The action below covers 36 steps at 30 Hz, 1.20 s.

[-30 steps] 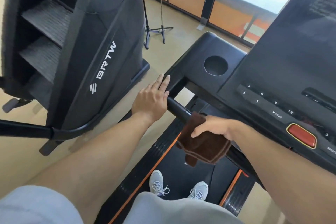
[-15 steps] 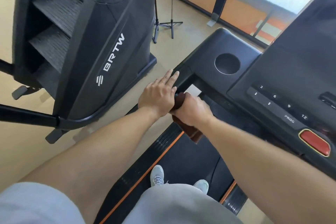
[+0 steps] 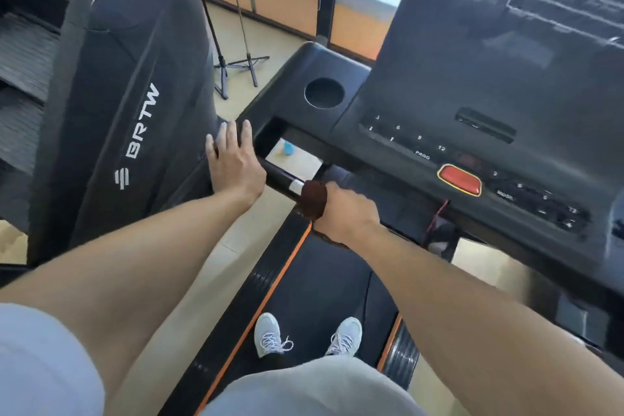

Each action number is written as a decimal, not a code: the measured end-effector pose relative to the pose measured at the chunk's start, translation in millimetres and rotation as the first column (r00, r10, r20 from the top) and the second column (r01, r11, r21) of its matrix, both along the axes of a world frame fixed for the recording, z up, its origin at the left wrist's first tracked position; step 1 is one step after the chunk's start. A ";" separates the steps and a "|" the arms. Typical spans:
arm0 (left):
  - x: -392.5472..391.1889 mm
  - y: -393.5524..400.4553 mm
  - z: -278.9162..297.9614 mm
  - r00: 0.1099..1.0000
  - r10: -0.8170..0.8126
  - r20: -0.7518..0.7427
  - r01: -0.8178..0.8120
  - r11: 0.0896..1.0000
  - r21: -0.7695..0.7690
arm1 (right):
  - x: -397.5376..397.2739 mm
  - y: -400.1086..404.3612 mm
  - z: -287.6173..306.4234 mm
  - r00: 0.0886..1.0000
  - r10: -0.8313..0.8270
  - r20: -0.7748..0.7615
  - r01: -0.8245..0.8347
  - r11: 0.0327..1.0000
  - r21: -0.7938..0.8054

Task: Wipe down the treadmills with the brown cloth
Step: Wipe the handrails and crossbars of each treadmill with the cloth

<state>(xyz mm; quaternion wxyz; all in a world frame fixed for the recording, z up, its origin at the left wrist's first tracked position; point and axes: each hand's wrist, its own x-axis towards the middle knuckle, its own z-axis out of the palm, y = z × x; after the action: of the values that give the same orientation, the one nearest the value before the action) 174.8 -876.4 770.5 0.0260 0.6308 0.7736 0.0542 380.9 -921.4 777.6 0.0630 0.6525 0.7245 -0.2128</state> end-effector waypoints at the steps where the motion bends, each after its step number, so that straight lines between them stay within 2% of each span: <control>1: 14.2 -3.4 -1.5 1.000 -0.013 0.009 0.013 0.999 0.044 | 15.4 -7.8 0.8 1.000 -0.010 0.008 0.010 1.000 -0.006; 3: 49.2 -10.4 -3.3 0.988 -0.147 0.054 0.140 0.983 0.122 | 43.9 -24.0 3.9 0.999 -0.025 0.038 0.025 1.000 -0.005; 5: 92.1 -17.1 -2.9 0.932 -0.317 0.174 0.299 0.947 0.121 | 64.9 -39.3 6.9 0.997 -0.036 0.063 0.036 0.999 -0.003; 7: 134.3 -23.3 2.7 0.856 -0.435 0.280 0.456 0.890 -0.013 | 76.8 -48.7 8.6 0.995 -0.051 0.084 0.051 0.999 -0.001; 9: 165.3 -28.6 10.5 0.824 -0.495 0.276 0.552 0.811 -0.191 | 83.1 -55.6 8.4 0.993 -0.073 0.092 0.072 0.997 0.008; 12: 182.6 -28.2 19.3 0.839 -0.487 0.242 0.540 0.798 -0.269 | 91.5 -69.2 3.7 0.989 -0.096 0.115 0.086 0.992 0.088; 16: 175.8 -21.2 11.4 0.920 -0.361 0.154 0.392 0.823 -0.412 | 97.6 -93.8 -6.2 0.976 -0.121 0.179 0.085 0.977 0.198; 18: 174.1 -22.7 8.6 0.928 -0.361 0.089 0.355 0.787 -0.504 | 93.9 -101.3 -11.0 0.972 -0.151 0.180 0.104 0.964 0.245; 21: 176.7 -27.3 6.5 0.895 -0.442 0.053 0.388 0.717 -0.579 | 88.9 -100.9 -13.0 0.974 -0.180 0.138 0.143 0.959 0.246; 26: 172.3 -22.9 -4.4 0.842 -0.533 0.083 0.484 0.678 -0.553 | 97.4 -92.1 -4.3 0.983 -0.182 0.023 0.178 0.975 0.131; 30: 168.9 -11.3 -6.1 0.788 -0.593 0.165 0.570 0.600 -0.561 | 97.8 -81.6 13.8 0.946 -0.299 -0.124 0.292 0.954 -0.072; 32: 166.9 -13.1 -8.3 0.752 -0.634 0.183 0.618 0.579 -0.533 | 95.8 -79.0 25.2 0.905 -0.383 -0.184 0.362 0.922 -0.137; 34: 163.3 -21.2 -5.0 0.721 -0.670 0.176 0.664 0.596 -0.452 | 96.0 -80.7 34.8 0.819 -0.492 -0.296 0.458 0.871 -0.179; 36: 156.7 -30.2 -0.1 0.670 -0.735 0.100 0.714 0.602 -0.358 | 95.9 -83.9 37.8 0.772 -0.518 -0.369 0.495 0.853 -0.163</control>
<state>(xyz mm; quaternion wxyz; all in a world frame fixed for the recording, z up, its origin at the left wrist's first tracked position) 331.6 -906.6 770.3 0.1411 0.8743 0.4473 -0.1248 476.7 -1005.3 815.4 -0.1275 0.7638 0.5127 -0.3708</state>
